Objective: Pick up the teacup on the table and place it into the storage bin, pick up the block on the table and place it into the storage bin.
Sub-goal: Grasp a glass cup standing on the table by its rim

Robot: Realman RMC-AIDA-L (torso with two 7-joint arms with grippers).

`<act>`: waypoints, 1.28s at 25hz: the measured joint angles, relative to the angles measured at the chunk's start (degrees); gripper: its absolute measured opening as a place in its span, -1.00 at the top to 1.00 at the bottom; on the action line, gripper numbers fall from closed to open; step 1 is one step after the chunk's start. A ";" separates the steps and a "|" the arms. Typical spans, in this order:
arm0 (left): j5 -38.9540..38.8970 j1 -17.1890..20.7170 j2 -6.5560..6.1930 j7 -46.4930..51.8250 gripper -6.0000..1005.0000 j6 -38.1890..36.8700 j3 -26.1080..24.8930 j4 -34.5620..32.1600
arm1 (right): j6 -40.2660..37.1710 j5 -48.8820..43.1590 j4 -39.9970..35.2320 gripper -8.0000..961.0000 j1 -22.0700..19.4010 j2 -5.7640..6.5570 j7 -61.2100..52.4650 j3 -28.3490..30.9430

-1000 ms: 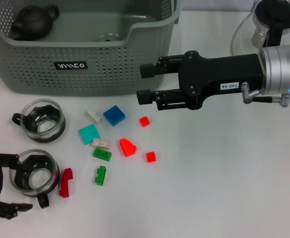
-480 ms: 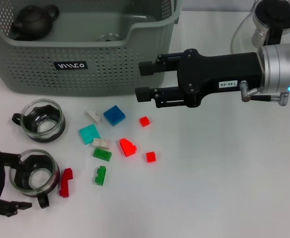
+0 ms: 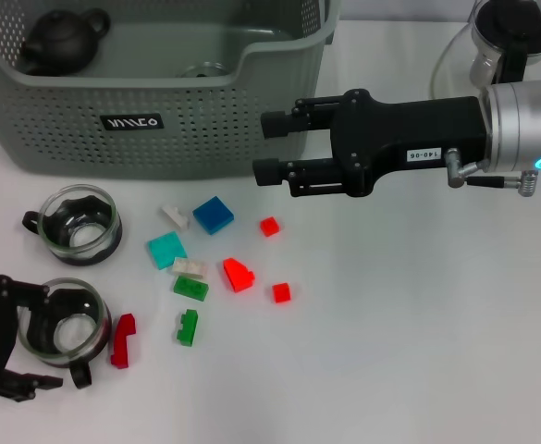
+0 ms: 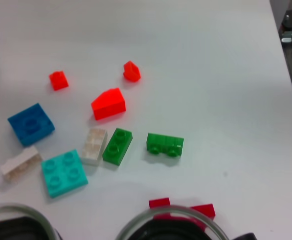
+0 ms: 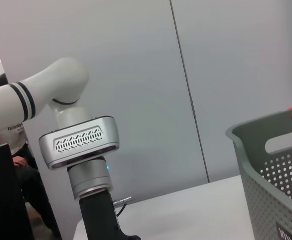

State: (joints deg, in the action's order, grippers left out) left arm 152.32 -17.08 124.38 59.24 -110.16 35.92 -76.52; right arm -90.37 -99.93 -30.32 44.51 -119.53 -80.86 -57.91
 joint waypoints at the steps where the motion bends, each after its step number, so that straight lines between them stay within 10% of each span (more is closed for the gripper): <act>1: 0.05 -0.16 -0.01 0.21 -0.55 -0.02 0.43 -0.01 | 0.03 0.00 0.00 -0.41 -0.03 0.00 0.06 0.03; 32: 3.63 -1.55 -0.02 5.29 -0.43 1.01 7.68 -0.19 | 0.64 0.00 0.66 -0.41 -0.55 0.19 0.62 0.08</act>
State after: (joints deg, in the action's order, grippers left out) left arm 155.95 -18.63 124.36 64.54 -109.15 43.60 -76.71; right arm -89.73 -99.93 -29.67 43.96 -119.35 -80.24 -57.83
